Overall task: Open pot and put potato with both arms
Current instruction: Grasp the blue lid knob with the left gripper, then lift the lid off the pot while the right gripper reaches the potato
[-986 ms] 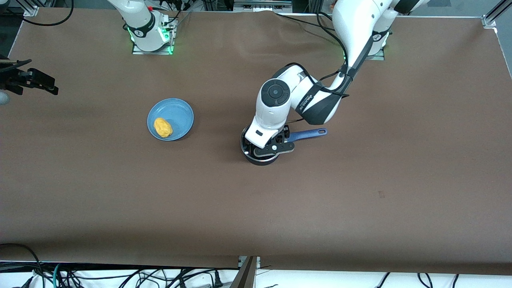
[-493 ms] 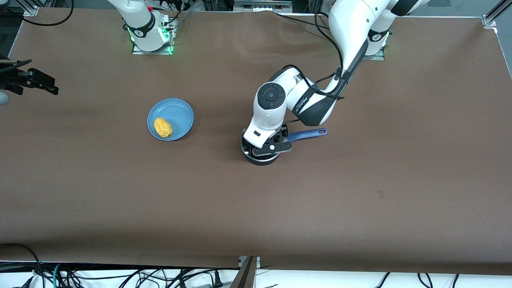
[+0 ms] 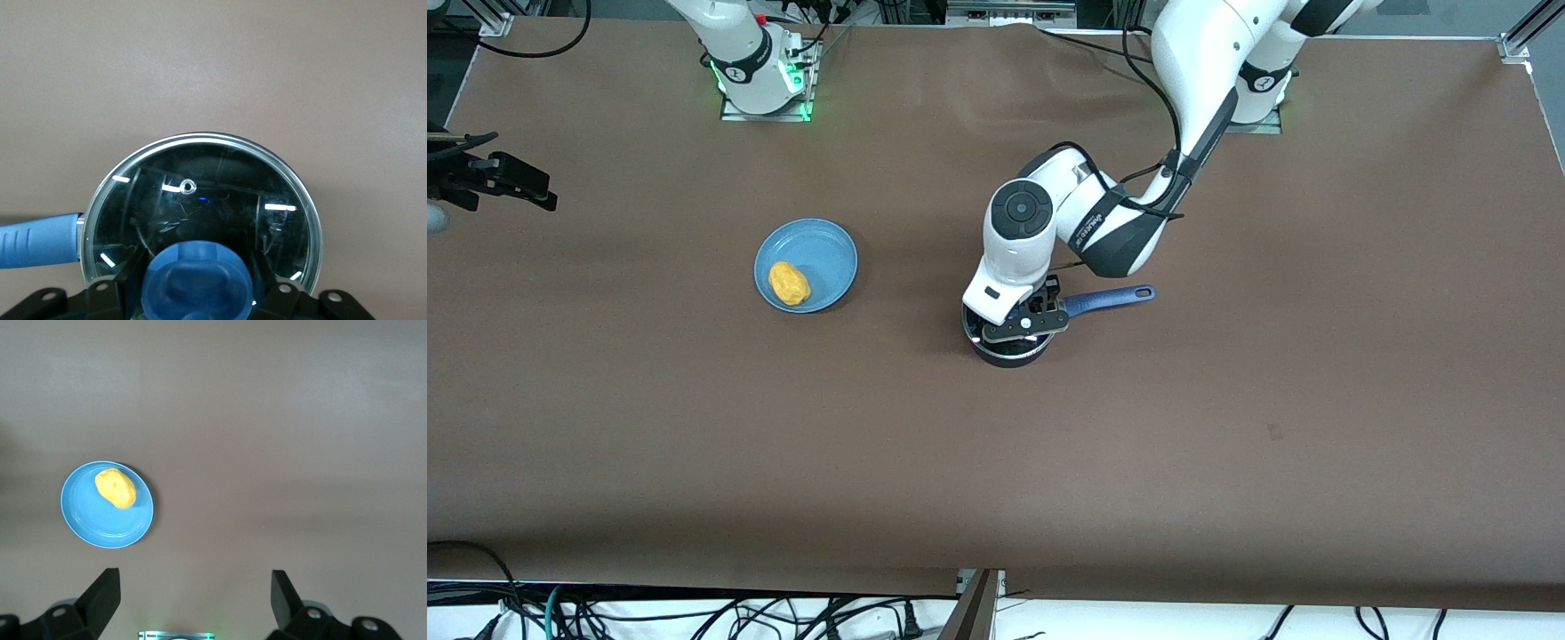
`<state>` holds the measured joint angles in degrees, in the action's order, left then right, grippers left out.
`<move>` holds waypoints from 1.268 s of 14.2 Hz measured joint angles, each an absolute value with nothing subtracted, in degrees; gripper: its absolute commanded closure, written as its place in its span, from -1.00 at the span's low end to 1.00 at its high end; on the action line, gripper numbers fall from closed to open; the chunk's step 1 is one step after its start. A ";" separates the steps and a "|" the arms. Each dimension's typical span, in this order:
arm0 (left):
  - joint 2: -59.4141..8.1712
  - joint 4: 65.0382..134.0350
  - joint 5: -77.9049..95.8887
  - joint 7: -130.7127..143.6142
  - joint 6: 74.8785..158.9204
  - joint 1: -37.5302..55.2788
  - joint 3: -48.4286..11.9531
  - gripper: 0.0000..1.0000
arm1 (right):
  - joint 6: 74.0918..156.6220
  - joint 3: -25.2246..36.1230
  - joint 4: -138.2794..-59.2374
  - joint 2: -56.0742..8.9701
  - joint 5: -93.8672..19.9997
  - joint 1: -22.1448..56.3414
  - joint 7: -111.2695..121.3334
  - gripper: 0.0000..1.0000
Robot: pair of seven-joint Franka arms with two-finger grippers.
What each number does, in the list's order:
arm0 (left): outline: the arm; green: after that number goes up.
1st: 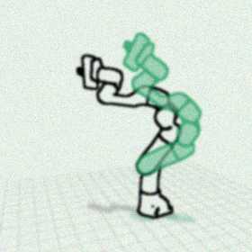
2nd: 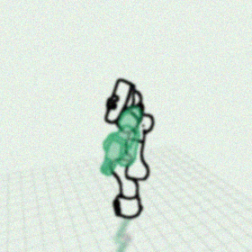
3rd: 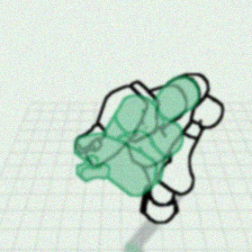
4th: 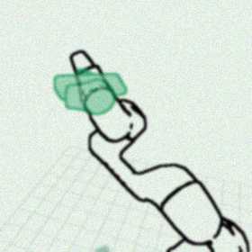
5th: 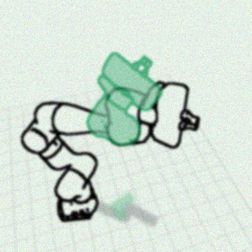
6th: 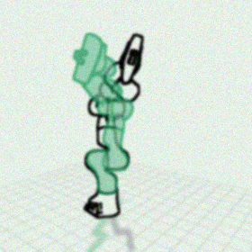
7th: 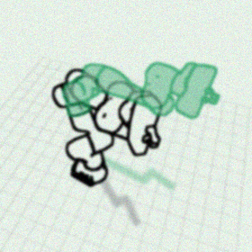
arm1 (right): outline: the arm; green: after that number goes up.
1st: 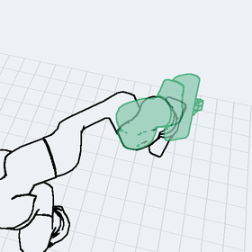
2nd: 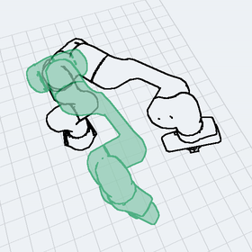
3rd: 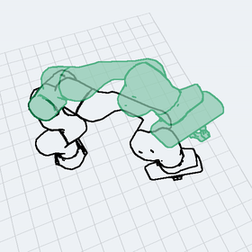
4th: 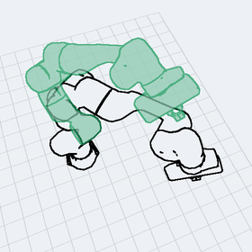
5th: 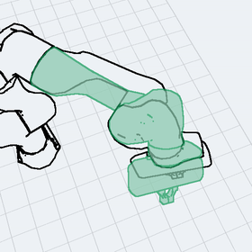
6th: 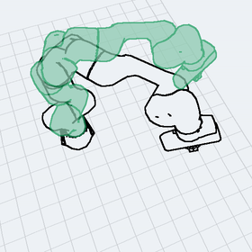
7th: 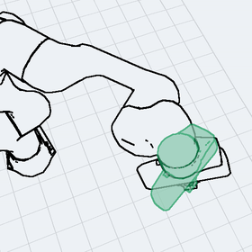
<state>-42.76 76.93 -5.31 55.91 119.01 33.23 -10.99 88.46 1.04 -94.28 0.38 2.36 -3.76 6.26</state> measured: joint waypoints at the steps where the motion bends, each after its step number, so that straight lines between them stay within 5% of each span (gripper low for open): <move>1: -42.76 76.93 -5.31 55.92 119.01 33.23 -10.99 -0.02 | 88.46 1.04 -94.29 0.37 2.36 -3.76 6.26 -1.00; 11: -38.42 76.11 -5.28 53.98 115.50 30.32 -10.95 0.06 | 82.63 -0.04 -94.66 -0.79 2.00 -2.04 6.27 -1.00; 18: -31.47 81.48 -2.88 22.53 111.02 10.54 -10.25 0.08 | 87.40 -1.00 -99.72 -4.36 1.81 5.89 9.87 -1.00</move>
<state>-31.47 81.48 -2.88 22.53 111.02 10.54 -10.25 87.40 -1.00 -99.72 -4.36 1.81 5.89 9.87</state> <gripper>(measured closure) 0.339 0.000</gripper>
